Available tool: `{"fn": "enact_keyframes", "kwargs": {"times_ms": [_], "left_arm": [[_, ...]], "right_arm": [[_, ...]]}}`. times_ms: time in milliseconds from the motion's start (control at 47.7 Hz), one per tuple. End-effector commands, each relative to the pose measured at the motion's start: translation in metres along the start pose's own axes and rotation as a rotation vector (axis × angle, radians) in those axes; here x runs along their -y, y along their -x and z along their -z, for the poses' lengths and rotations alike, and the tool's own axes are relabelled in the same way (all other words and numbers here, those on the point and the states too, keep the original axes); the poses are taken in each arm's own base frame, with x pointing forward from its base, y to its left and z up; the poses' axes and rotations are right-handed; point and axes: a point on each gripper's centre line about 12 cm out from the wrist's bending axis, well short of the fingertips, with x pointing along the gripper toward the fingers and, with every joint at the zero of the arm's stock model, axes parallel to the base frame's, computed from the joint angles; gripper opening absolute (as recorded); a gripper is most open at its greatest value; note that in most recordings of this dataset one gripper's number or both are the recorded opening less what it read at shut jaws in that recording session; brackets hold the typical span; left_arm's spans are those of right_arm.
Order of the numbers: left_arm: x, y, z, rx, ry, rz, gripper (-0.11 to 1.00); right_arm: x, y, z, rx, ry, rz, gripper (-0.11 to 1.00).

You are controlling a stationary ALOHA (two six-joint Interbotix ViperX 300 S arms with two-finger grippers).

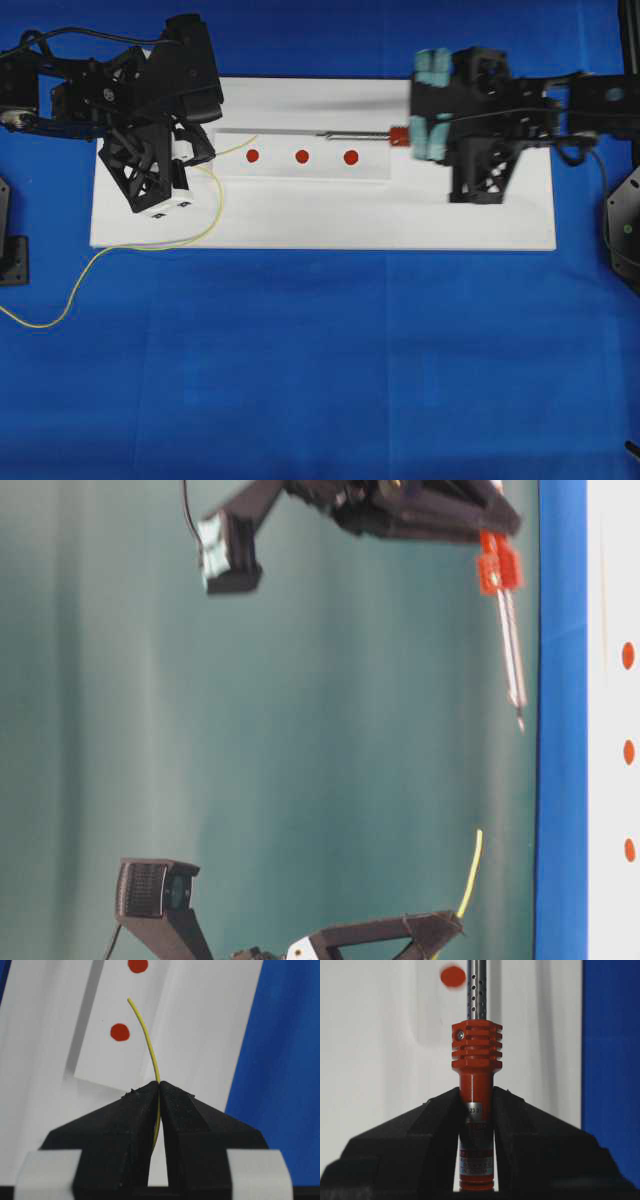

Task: Touch the tip of the soldering iron to the tip of the solder at the mark.
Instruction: 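Withdraw the iron rightward and pull the solder back left, then move the solder tip to the right red dot and bring the iron toward it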

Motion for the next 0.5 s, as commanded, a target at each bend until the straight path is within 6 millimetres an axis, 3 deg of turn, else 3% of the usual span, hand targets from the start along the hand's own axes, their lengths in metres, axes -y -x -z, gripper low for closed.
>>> {"fn": "enact_keyframes", "kwargs": {"times_ms": [0,210,483], "left_arm": [[0.001,0.009,-0.007,0.037,-0.002,0.004,0.01],[0.001,0.009,-0.006,0.035,0.001,0.004,0.01],[0.003,0.004,-0.012,0.054,0.007,0.010,0.01]], "right_arm": [[0.005,0.016,0.000,0.043,-0.014,0.012,0.06],[0.007,0.025,0.015,0.053,-0.041,0.018,0.06],[0.008,0.024,0.016,0.050,-0.043,0.020,0.06]]}}
